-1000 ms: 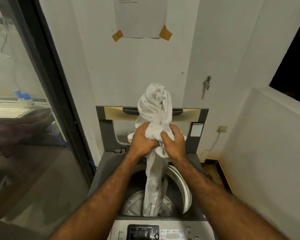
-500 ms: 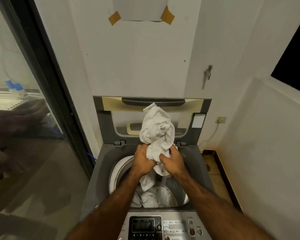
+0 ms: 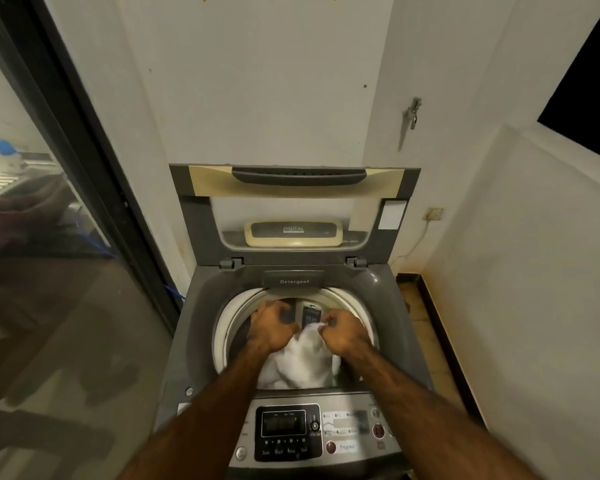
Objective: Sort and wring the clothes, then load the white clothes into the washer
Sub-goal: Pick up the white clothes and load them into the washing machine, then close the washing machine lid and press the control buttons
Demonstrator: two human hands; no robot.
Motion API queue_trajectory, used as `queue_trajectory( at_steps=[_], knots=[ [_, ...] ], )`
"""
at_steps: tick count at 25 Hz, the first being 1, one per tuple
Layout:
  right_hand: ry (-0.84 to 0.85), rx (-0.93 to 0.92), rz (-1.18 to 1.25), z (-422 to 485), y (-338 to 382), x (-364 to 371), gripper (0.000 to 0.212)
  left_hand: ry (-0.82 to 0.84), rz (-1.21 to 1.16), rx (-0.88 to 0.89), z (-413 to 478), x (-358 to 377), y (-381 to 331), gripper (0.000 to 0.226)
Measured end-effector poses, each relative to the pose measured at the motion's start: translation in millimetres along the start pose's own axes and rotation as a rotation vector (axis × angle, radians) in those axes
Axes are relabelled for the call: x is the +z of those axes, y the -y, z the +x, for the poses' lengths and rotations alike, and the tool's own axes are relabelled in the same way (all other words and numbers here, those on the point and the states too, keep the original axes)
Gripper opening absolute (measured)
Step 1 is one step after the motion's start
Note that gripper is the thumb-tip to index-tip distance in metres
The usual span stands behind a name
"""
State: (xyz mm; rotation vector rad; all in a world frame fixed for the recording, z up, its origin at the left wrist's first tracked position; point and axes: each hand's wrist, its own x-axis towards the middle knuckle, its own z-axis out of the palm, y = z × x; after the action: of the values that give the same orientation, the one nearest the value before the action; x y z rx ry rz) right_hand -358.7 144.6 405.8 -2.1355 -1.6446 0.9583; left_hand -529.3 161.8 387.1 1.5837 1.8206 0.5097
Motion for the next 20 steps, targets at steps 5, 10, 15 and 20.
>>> queue_trajectory(
  at_steps=[5,10,15,20],
  knots=[
    [-0.180,-0.138,0.012,-0.5,27.0,-31.7,0.021,-0.354,-0.124,0.208,0.9,-39.0,-58.8,0.016],
    [-0.487,-0.466,-0.142,7.6,107.2,-105.2,0.035,-0.731,0.089,0.548,25.7,-109.7,-136.2,0.029],
    [-0.697,-0.583,-0.464,19.4,155.9,-152.6,0.058,-0.723,0.462,0.558,53.1,-151.8,-149.5,0.047],
    [-0.654,-0.601,-0.529,26.2,162.1,-157.7,0.039,-0.756,0.448,0.594,50.8,-154.3,-139.3,0.027]
  ],
)
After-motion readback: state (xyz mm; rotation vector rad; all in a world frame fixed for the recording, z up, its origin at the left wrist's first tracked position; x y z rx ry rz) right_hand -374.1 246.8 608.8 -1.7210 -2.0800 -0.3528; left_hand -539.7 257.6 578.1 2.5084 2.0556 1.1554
